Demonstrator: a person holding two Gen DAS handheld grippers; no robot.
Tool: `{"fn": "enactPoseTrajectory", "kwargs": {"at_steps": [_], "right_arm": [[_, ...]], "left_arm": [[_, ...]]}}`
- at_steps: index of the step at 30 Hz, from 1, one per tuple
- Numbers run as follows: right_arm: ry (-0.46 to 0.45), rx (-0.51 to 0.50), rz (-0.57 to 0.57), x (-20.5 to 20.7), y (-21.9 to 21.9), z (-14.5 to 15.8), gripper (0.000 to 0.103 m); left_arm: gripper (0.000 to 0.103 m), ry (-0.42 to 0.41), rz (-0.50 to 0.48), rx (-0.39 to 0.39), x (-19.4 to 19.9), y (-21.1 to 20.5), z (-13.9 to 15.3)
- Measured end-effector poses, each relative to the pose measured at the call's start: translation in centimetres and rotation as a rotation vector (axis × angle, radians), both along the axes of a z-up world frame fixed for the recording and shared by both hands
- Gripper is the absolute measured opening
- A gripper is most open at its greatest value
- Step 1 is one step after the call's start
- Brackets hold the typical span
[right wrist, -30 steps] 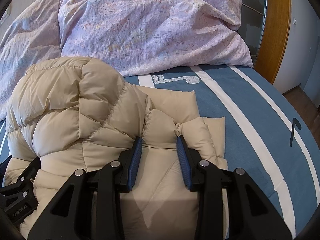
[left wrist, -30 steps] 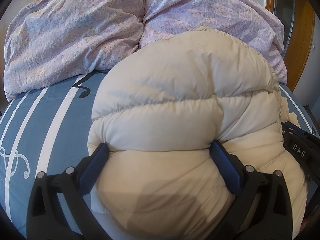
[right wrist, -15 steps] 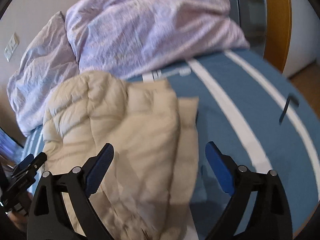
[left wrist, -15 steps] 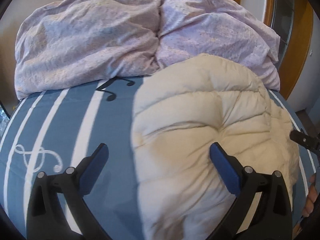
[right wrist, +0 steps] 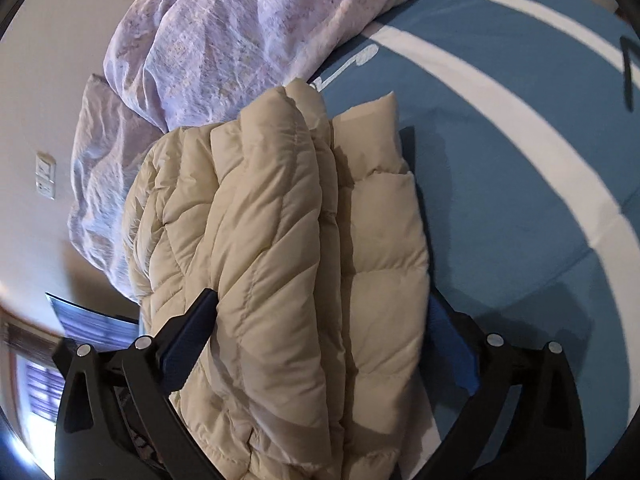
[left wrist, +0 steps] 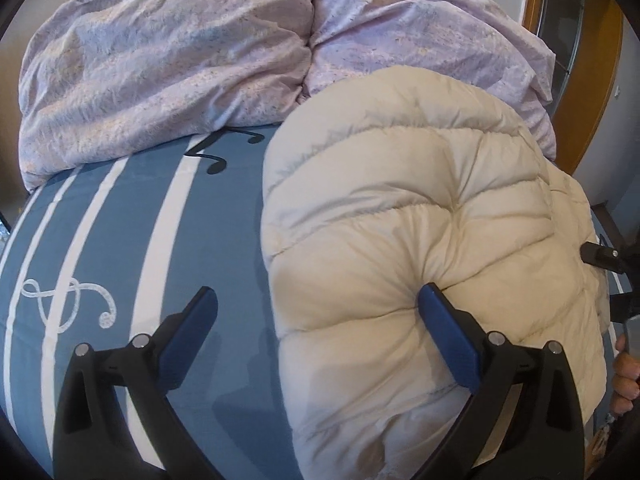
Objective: Fold large clothes
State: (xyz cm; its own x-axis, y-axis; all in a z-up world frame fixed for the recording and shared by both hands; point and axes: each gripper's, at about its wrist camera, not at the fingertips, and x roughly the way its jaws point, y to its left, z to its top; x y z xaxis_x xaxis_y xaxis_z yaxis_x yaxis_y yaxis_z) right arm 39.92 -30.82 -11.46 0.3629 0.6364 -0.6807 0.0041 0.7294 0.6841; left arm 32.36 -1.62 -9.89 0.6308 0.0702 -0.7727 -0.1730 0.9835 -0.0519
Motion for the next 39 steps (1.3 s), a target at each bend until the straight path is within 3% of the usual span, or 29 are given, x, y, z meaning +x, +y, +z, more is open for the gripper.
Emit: {"fn": "enactPoseTrajectory", "kwargs": {"at_steps": [6, 7, 11, 14, 17, 26, 31, 39], "right_arm": [[-0.031, 0.044, 0.041, 0.6, 0.8, -0.1, 0.101], [-0.038, 0.041, 0.049, 0.7, 1.1, -0.1, 0.097], [-0.029, 0.068, 0.071, 1.1, 2.4, -0.7, 0.061], [-0.05, 0.078, 0.056, 1.3, 2.4, -0.4, 0.04], [-0.053, 0.079, 0.034, 1.8, 2.0, 0.0, 0.032], [-0.055, 0.096, 0.021, 2.2, 1.4, -0.8, 0.03], [-0.054, 0.095, 0.028, 2.2, 1.4, -0.9, 0.031], [-0.048, 0.122, 0.045, 2.3, 1.2, -1.3, 0.032]], "left_arm": [[0.095, 0.004, -0.019, -0.072, 0.1, 0.5, -0.4], [0.094, 0.004, -0.022, -0.078, 0.0, 0.6, -0.4], [0.093, 0.001, -0.02, -0.076, 0.0, 0.7, 0.1], [0.093, -0.004, -0.018, -0.09, 0.0, 1.0, 0.9], [0.093, -0.019, -0.021, -0.096, -0.2, 1.2, 1.9], [0.093, -0.04, -0.033, -0.126, -0.3, 1.4, 2.8], [0.094, -0.03, -0.029, -0.198, 0.7, 2.2, 2.3], [0.095, 0.046, -0.002, -0.546, 3.9, 4.9, -2.1]]}}
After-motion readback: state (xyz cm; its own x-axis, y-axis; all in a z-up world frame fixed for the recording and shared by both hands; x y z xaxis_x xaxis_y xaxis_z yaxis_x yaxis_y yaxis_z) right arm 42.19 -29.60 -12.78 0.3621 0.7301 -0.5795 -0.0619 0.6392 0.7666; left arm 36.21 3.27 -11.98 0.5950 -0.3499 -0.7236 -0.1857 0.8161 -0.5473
